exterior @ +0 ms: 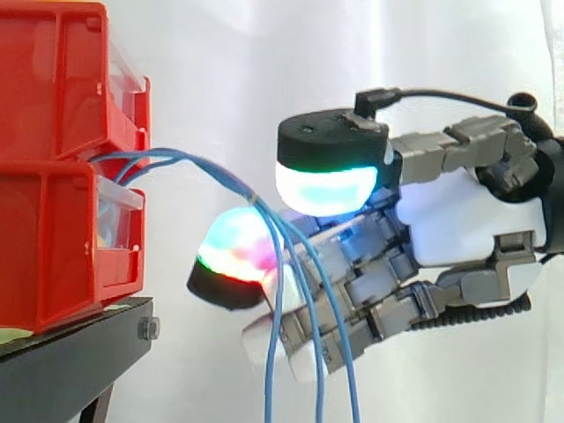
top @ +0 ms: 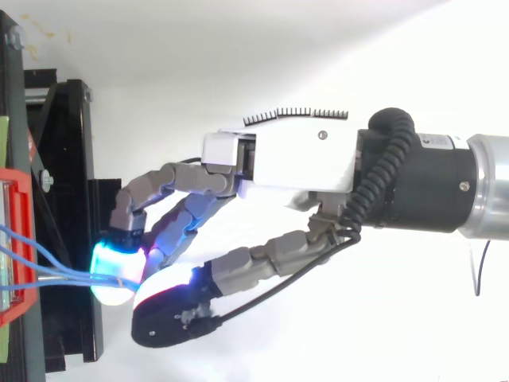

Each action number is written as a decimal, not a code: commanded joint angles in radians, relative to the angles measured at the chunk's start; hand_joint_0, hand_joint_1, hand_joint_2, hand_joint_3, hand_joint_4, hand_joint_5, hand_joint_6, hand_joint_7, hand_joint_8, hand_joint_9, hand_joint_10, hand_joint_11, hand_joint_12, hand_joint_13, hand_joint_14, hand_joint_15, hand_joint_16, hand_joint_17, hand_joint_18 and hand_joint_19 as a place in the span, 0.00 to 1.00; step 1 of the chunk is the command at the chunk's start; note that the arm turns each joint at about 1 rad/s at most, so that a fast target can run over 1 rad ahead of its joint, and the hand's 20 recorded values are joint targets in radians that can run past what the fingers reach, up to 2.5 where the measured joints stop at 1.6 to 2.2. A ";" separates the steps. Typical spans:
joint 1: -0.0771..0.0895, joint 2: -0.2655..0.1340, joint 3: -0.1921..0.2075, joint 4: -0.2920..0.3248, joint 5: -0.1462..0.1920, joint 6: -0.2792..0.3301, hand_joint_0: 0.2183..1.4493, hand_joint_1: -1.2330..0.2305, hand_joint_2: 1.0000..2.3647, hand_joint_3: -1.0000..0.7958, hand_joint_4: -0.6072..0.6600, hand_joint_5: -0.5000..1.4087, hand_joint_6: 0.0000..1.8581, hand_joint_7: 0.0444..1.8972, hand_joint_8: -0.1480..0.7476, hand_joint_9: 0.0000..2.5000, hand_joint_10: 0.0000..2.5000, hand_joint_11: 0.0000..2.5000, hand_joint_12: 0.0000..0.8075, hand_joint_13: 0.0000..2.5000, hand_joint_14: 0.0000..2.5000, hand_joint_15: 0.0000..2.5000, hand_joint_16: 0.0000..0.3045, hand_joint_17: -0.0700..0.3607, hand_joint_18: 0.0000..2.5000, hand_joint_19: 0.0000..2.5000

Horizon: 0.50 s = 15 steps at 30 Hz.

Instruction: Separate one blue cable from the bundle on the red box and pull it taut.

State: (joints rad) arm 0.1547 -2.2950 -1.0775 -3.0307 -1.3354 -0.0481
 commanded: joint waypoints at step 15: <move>0.005 0.000 0.031 0.000 -0.028 0.022 0.28 0.32 0.00 0.33 0.63 0.19 0.45 0.51 0.53 0.35 0.00 0.12 0.45 0.28 0.00 0.09 0.15 0.41 0.22 0.14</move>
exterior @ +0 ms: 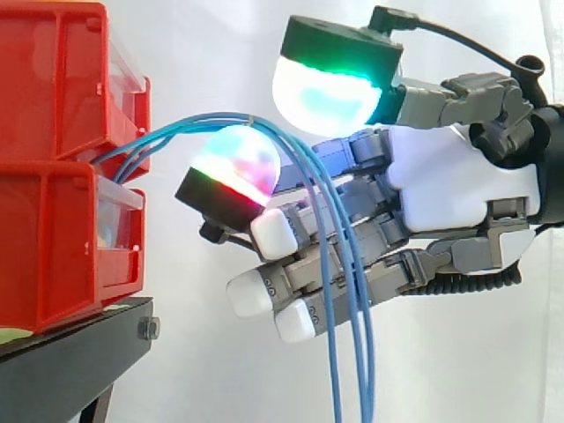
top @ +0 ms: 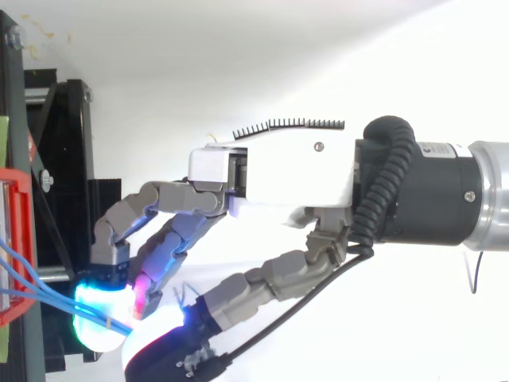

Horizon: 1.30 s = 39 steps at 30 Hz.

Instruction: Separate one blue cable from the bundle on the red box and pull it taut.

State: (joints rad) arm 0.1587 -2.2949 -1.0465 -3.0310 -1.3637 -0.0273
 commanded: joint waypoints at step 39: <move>0.004 0.000 0.000 -0.003 0.000 0.024 0.28 0.35 0.00 0.28 0.62 0.20 0.45 0.56 0.56 0.41 0.00 0.14 0.46 0.34 0.00 0.11 0.15 0.40 0.28 0.16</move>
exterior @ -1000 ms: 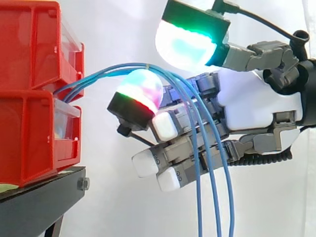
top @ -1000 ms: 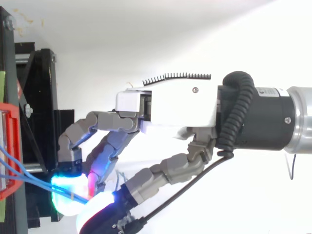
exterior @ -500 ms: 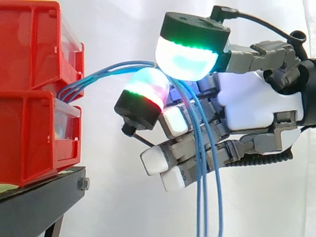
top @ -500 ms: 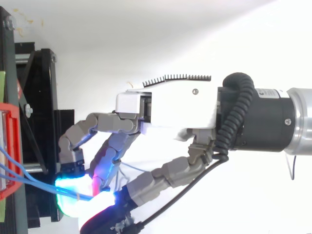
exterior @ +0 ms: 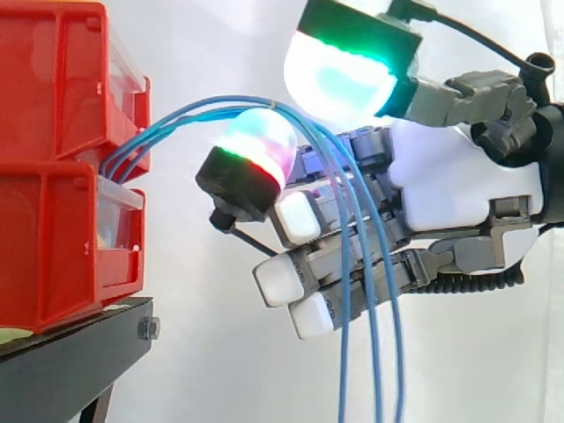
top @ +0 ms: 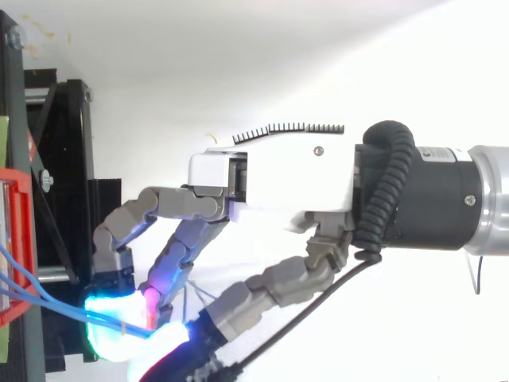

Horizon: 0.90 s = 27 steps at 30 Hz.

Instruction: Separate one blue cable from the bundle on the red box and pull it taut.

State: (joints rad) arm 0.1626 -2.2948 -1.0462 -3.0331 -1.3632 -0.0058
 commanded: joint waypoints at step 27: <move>0.000 0.000 0.000 -0.004 -0.004 0.004 0.35 0.21 0.01 0.47 0.48 0.18 0.48 0.55 0.52 0.35 0.00 0.15 0.45 0.33 0.00 0.12 0.15 0.40 0.29 0.16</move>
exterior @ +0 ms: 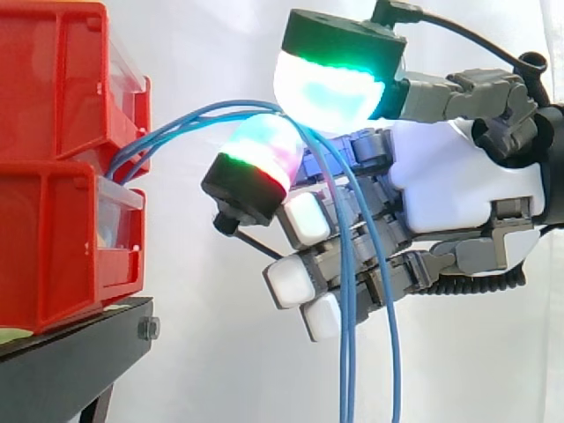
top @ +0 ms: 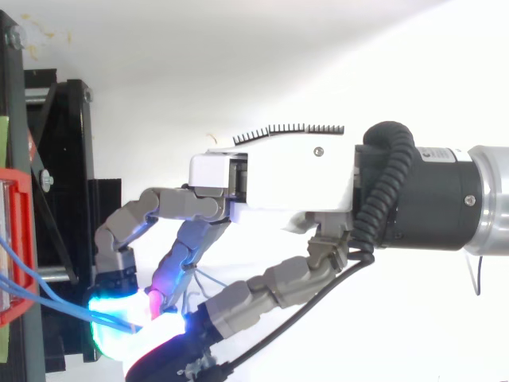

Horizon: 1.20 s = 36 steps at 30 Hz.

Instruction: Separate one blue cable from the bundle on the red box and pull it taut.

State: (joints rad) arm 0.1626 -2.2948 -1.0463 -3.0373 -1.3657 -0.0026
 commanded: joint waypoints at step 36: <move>-0.003 0.006 0.000 -0.017 -0.004 0.013 0.37 0.22 0.01 0.46 0.53 0.16 0.48 0.49 0.52 0.33 0.00 0.15 0.46 0.33 0.00 0.12 0.15 0.40 0.30 0.16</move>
State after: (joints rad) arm 0.1589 -2.2891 -1.0463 -3.0505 -1.3690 0.0108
